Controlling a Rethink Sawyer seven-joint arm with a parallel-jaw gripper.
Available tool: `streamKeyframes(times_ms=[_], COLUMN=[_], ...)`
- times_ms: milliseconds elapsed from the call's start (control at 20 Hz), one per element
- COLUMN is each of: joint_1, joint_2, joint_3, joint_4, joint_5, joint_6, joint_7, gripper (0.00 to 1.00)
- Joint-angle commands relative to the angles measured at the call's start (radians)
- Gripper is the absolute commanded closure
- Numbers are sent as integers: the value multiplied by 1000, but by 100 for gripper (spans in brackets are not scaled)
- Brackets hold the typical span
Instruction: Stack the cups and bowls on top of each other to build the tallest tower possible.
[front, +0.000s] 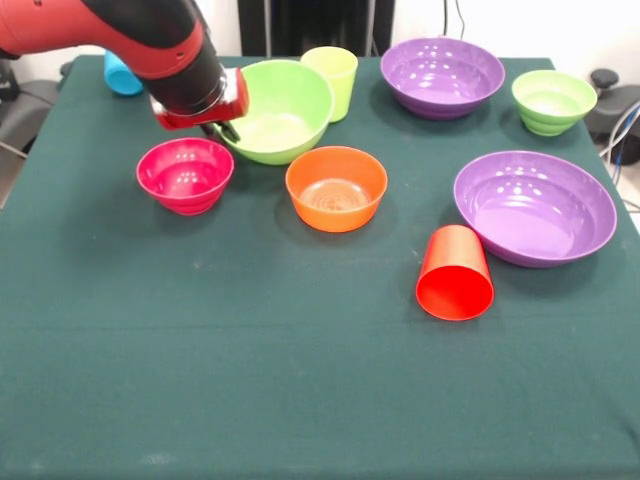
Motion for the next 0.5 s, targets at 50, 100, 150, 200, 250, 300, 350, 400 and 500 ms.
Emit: streamKeyframes(times_ms=[50,100,150,200,250,300,350,400,500], joint_1=[44,44,46,46,46,48,49,52,53], joint_2=[-72,-98,-123,-143,-163,-176,-193,-204,-224], joint_3=[-105,-116,-128,-137,-145,-150,-156,-160,-168], joint_4=[-152,-134,-116,-96,-82,-74,-64,-59,-46], joint_5=[-196,-199,-205,-211,-214,-213,-211,-207,-200], joint_6=[-138,-144,-155,-171,-177,-176,-173,-169,-174], joint_7=[-75,-45,-10,18,38,47,55,56,56], gripper=[100,100,100,100,100,100,100,100,100])
